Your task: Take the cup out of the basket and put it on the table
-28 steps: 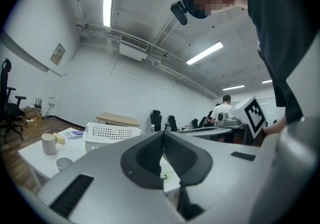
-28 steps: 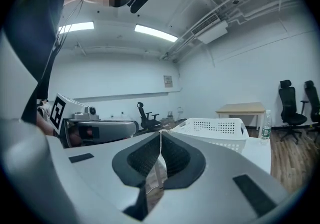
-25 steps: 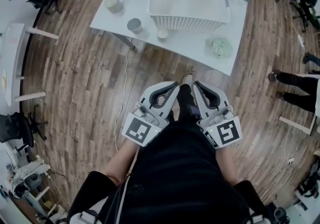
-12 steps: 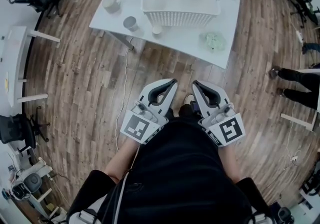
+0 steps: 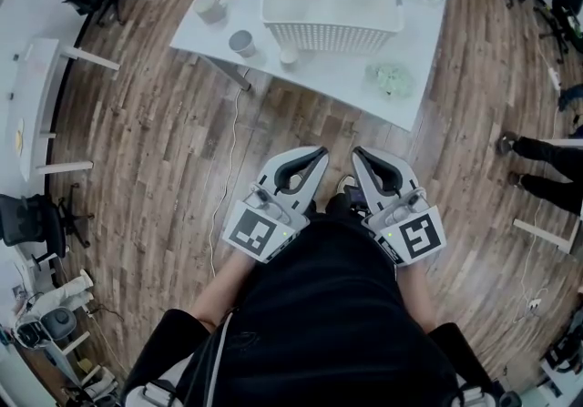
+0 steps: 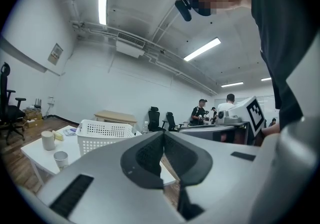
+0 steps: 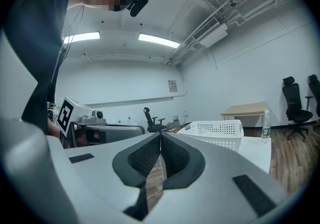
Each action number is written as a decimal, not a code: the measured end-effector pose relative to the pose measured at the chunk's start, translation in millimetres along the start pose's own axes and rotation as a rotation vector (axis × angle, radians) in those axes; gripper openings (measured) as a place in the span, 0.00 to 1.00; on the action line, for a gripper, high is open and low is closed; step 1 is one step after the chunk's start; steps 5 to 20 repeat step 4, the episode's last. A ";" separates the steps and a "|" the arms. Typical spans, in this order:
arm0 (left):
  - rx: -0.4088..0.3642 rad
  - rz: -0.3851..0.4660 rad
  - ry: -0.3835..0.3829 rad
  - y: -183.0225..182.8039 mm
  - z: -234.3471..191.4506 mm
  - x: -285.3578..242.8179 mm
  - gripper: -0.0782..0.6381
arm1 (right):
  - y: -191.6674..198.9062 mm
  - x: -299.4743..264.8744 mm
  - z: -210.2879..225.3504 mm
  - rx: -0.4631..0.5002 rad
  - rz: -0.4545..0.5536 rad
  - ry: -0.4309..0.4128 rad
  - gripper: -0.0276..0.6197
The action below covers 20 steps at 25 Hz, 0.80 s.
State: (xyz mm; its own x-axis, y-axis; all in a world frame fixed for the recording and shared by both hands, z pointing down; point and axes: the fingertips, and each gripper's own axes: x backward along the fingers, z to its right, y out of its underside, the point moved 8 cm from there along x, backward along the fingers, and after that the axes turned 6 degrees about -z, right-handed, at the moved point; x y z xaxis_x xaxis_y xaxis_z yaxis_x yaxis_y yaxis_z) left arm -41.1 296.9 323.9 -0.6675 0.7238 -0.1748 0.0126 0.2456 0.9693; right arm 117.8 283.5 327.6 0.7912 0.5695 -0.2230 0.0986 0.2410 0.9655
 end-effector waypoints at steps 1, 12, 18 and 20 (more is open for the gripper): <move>-0.003 -0.002 -0.001 -0.5 0.2 -0.5 0.12 | -0.3 -0.1 0.1 0.000 -0.001 -0.003 0.08; -0.012 0.000 -0.004 -3.2 1.4 -2.6 0.12 | -1.4 0.1 -0.4 0.005 -0.009 -0.016 0.08; -0.012 0.000 -0.004 -3.2 1.4 -2.6 0.12 | -1.4 0.1 -0.4 0.005 -0.009 -0.016 0.08; -0.012 0.000 -0.004 -3.2 1.4 -2.6 0.12 | -1.4 0.1 -0.4 0.005 -0.009 -0.016 0.08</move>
